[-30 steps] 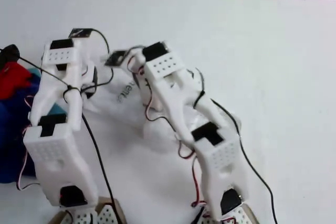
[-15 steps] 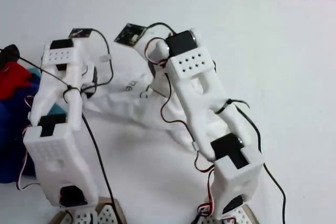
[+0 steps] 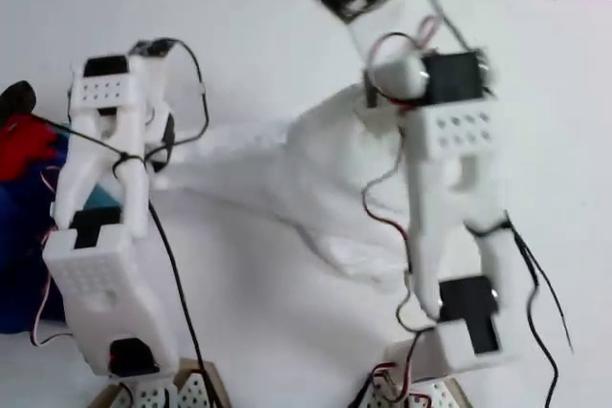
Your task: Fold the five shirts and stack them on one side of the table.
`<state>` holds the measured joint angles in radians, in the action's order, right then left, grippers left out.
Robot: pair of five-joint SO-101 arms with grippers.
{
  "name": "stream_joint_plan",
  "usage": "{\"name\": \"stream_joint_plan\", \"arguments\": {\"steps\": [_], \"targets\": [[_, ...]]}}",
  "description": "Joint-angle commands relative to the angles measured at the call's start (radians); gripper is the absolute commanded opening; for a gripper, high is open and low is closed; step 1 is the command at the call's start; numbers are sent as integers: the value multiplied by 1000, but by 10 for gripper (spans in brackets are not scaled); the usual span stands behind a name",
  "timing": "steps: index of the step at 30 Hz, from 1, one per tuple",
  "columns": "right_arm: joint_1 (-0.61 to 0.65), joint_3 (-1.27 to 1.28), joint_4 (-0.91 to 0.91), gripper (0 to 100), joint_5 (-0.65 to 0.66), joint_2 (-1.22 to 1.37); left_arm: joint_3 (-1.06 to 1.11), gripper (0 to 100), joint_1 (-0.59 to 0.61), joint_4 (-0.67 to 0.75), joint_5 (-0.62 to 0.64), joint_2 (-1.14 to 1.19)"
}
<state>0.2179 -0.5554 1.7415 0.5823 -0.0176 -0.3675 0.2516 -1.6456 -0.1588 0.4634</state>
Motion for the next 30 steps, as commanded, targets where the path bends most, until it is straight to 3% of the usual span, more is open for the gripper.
{"name": "stream_joint_plan", "arguments": {"steps": [1, 8, 16, 21, 30], "targets": [[-50, -35, -31, 19, 26, -130, -214, 26, -44, -118, -14, -77], [-97, -43, -71, 19, 18, -222, -343, 26, -77, -141, -9, -180], [-114, -41, -220, 19, 25, -423, -343, 26, -83, -140, -3, -508], [-113, -40, -265, 19, 26, -536, -341, 26, -80, -140, 104, -651], [-114, -40, -386, 19, 26, -596, -386, 26, -54, -132, 229, -680]]}}
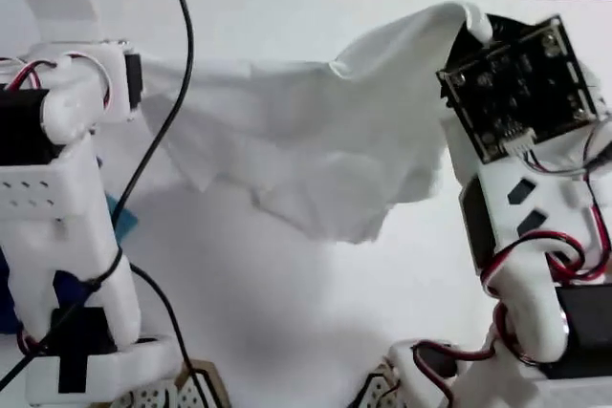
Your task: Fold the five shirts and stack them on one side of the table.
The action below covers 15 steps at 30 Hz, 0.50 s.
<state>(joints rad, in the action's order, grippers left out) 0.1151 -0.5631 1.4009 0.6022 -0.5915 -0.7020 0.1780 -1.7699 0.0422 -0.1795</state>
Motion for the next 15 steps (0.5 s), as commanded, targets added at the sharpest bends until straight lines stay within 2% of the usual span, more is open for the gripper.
{"name": "stream_joint_plan", "arguments": {"steps": [1, 5, 12, 15], "targets": [[-12, -32, -58, 19, 6, -22, -68, 26, 29, -6, 29, -35], [-27, -37, -84, 19, 8, -22, -122, 26, 74, 8, 5, -35], [-163, -32, -84, 20, 6, -15, -265, 26, 132, 6, -92, -31], [-213, -40, -102, 20, 8, -15, -291, 26, 124, 6, -89, -29]]}}
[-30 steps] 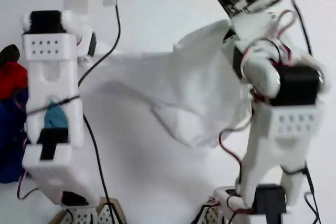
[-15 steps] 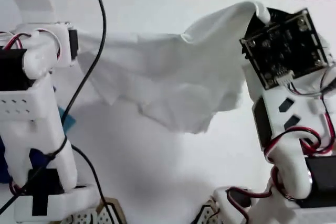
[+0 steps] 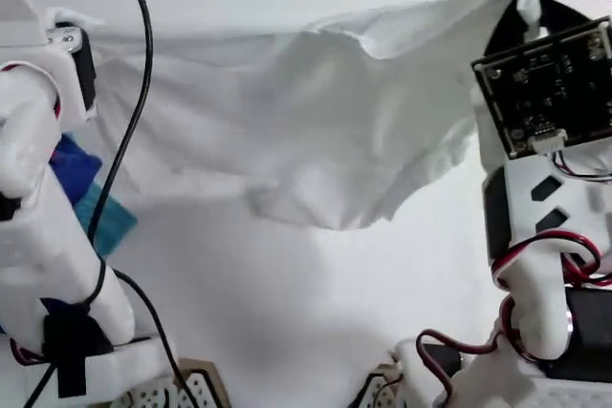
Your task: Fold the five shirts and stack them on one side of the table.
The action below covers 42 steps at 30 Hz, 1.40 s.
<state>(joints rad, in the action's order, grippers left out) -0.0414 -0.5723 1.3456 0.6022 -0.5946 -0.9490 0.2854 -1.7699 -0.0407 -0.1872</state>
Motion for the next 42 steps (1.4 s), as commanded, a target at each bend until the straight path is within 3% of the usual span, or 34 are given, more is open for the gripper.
{"name": "stream_joint_plan", "arguments": {"steps": [1, 10, 19, 28, 32, 42], "targets": [[-68, -31, -68, 20, 8, -12, -48, 26, 12, 8, -5, -20], [-90, -49, -101, 20, 8, -54, -59, 26, -106, 14, -8, -28], [-84, -49, -160, 19, 75, -173, -242, 26, -104, -12, -9, -29], [-84, -49, -182, 19, 75, -222, -237, 26, -100, -20, -11, -29], [-84, -40, -160, 19, 69, -209, -58, 26, -80, -18, -32, -94], [-84, -40, -150, 19, 23, -205, 550, 26, -75, 60, -66, -532]]}}
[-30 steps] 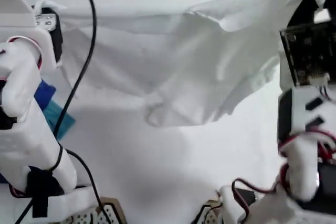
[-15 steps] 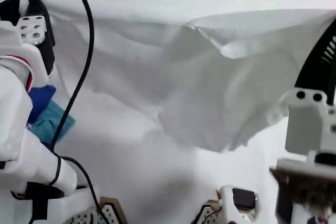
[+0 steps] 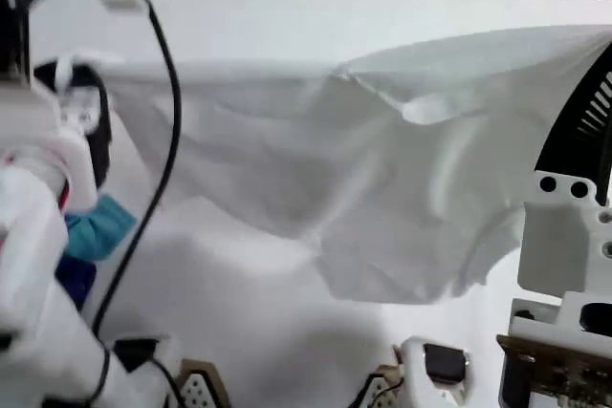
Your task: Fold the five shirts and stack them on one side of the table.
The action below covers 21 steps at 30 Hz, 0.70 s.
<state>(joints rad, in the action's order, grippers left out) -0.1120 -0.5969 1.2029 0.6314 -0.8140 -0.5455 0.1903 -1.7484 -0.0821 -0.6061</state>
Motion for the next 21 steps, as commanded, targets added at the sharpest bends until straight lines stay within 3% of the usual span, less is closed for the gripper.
{"name": "stream_joint_plan", "arguments": {"steps": [1, 9, 15, 21], "targets": [[-13, -15, -16, 19, -5, 16, 209, 26, 20, 58, -29, -152], [-13, -23, -116, 19, -2, 93, 561, 26, 21, 212, -32, -422], [-12, -25, -56, 19, -9, 58, 621, 26, 21, 203, -34, -497], [84, -25, 94, 19, -3, -105, 564, 26, 23, 176, -28, -503]]}}
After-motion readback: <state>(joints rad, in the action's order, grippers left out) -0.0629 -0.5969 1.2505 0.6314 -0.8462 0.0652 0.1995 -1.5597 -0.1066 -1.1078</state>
